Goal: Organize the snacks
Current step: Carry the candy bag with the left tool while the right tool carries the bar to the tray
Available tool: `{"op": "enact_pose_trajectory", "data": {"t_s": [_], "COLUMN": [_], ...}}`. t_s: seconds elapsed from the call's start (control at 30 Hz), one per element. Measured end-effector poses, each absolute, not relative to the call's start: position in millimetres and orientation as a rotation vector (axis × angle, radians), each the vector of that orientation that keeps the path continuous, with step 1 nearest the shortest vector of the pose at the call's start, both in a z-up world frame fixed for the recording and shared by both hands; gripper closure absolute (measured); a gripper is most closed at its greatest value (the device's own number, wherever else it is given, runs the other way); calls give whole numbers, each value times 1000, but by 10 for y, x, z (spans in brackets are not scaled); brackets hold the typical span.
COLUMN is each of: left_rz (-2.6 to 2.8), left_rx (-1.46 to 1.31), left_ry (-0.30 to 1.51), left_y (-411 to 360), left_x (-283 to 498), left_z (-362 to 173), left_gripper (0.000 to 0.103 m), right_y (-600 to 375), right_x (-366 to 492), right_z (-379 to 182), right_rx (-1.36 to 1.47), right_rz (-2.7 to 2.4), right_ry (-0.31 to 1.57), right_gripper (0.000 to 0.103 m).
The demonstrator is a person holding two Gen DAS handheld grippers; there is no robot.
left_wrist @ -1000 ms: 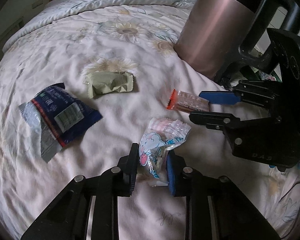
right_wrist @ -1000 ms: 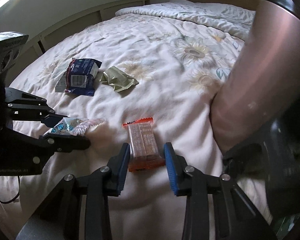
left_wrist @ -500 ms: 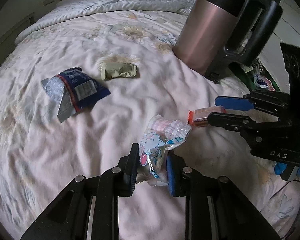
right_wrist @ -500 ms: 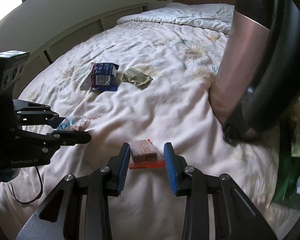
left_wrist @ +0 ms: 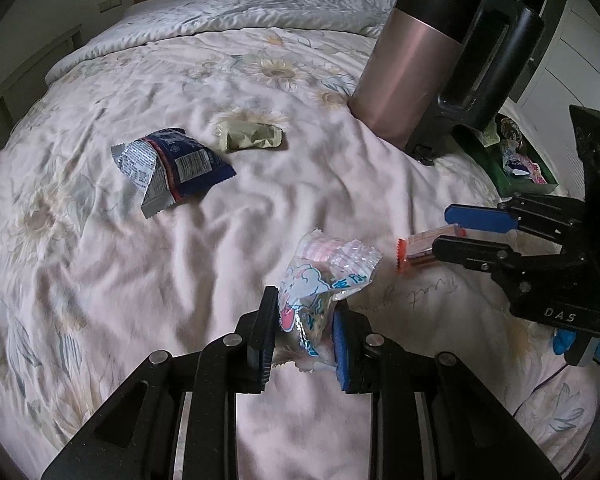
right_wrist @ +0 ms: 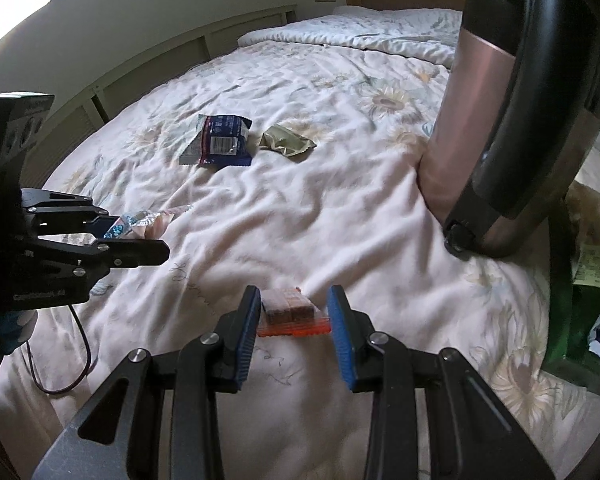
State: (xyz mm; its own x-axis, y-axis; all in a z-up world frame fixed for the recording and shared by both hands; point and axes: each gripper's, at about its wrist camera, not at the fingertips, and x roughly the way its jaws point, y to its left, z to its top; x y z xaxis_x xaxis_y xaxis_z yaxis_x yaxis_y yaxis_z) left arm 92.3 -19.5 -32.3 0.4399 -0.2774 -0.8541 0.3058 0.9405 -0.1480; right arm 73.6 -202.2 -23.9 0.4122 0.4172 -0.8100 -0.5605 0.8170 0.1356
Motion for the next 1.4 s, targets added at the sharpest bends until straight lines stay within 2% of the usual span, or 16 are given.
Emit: {"op": "enact_pose_trajectory", "data": {"t_s": [0.57, 1.1, 1.4], "left_rz": [-422, -673, -775], "left_rx": [43, 98, 112], "left_ry": [1045, 986, 950], "left_y": [-489, -1919, -2792], "left_x": [896, 968, 1209], "left_z": [-252, 186, 422], "left_gripper": [82, 82, 82], "right_y": [-2391, -3692, -4316], "right_x": [710, 833, 1040], "right_z": [41, 656, 800], "right_rx": [-222, -247, -248], "right_rz": [559, 328, 242], "right_ry": [950, 887, 871], "right_gripper": [103, 103, 103]}}
